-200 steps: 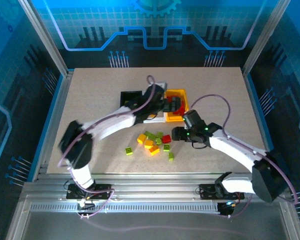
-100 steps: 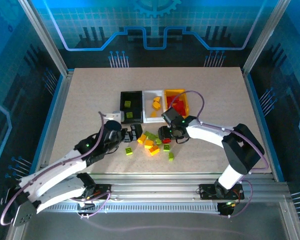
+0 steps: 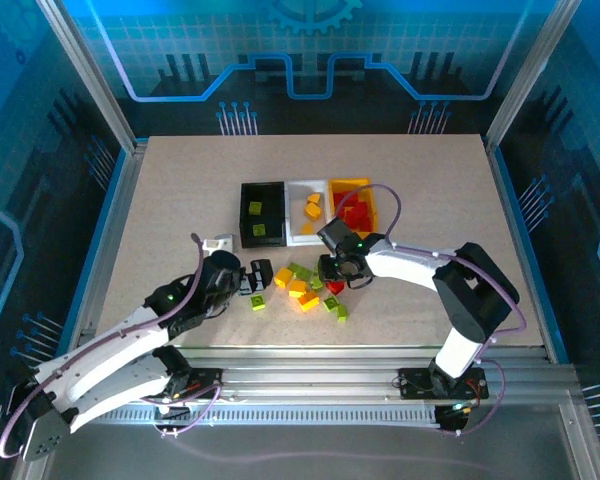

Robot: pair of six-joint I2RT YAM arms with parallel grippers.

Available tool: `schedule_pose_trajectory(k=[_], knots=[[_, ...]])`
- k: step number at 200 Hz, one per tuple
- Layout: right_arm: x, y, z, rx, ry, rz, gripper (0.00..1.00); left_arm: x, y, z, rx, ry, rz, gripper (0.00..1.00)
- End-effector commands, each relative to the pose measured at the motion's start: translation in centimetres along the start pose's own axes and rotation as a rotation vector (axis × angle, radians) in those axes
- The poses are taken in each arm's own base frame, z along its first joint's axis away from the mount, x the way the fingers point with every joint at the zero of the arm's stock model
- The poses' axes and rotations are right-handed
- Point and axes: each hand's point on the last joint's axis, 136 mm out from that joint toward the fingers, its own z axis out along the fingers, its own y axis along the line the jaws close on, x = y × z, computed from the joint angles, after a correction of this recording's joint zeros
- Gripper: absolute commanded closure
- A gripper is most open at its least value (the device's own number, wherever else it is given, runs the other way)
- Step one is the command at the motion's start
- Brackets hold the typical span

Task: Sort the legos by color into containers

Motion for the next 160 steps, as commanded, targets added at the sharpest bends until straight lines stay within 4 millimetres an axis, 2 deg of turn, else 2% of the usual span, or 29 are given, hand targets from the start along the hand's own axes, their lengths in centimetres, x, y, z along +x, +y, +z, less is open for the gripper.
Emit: schedule_pose_trajectory(k=[1,25,44,56,103,160], knots=[[-0.4,-1.0,-1.7,0.034,-0.04,0.002,0.66,0.0,1.0,-0.2,-0.045,0.005,-0.006,0.01],[-1.7,-1.3,-3.9,0.03,-0.081,0.015,0.63,0.6,1.4,0.0,-0.053,0.027,-0.01,0.01],[-1.3,-1.1,-4.6,0.024,-0.051,-0.006,0.36,0.8,1.6,0.0,-0.053,0.035,-0.017,0.01],[-0.4,-0.5,-4.3,0.003,-0.006,-0.033,0.28,1.0,1.8,0.1,-0.058,0.039,-0.019,0.01],[2.9,-1.1,-2.3,0.046,0.111,-0.132,0.28,1.1,2.5,0.1,-0.071,0.041,-0.042,0.01],[3.0,-1.1,-0.2,0.081,0.134,-0.177,0.34,1.7,3.4,0.6,-0.078,0.062,-0.075,0.01]])
